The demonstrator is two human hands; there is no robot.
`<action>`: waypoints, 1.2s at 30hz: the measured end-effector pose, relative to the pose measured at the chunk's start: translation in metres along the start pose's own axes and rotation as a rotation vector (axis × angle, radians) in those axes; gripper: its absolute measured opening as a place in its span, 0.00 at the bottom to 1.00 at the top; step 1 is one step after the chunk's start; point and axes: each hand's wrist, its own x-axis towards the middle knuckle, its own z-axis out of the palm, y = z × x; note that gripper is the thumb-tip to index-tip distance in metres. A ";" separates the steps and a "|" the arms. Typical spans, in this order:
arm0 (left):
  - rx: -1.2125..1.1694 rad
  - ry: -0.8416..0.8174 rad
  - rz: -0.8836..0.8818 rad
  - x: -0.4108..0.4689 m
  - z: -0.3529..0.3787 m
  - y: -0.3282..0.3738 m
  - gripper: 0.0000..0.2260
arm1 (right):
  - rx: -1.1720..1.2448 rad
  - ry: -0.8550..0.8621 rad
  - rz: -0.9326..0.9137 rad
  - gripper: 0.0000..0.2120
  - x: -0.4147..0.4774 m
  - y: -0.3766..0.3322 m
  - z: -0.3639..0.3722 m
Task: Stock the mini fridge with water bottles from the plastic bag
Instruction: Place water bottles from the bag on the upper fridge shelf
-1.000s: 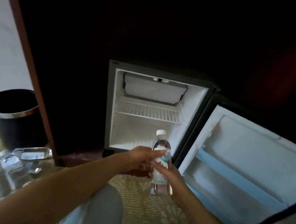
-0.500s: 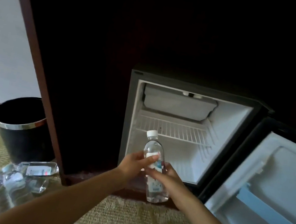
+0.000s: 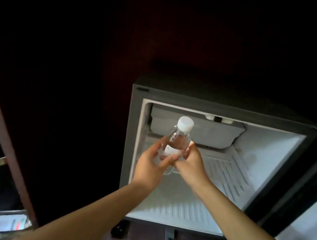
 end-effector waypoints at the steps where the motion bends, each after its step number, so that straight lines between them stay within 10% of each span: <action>1: -0.002 0.016 -0.027 0.003 0.001 -0.005 0.22 | -0.010 0.012 0.005 0.23 0.006 0.005 0.004; 19: 0.498 0.114 -0.107 0.004 0.024 -0.066 0.38 | 0.038 0.032 -0.079 0.25 0.050 0.068 0.036; 36: 0.411 0.084 -0.139 0.020 0.011 -0.056 0.38 | 0.009 0.045 -0.115 0.26 0.066 0.072 0.046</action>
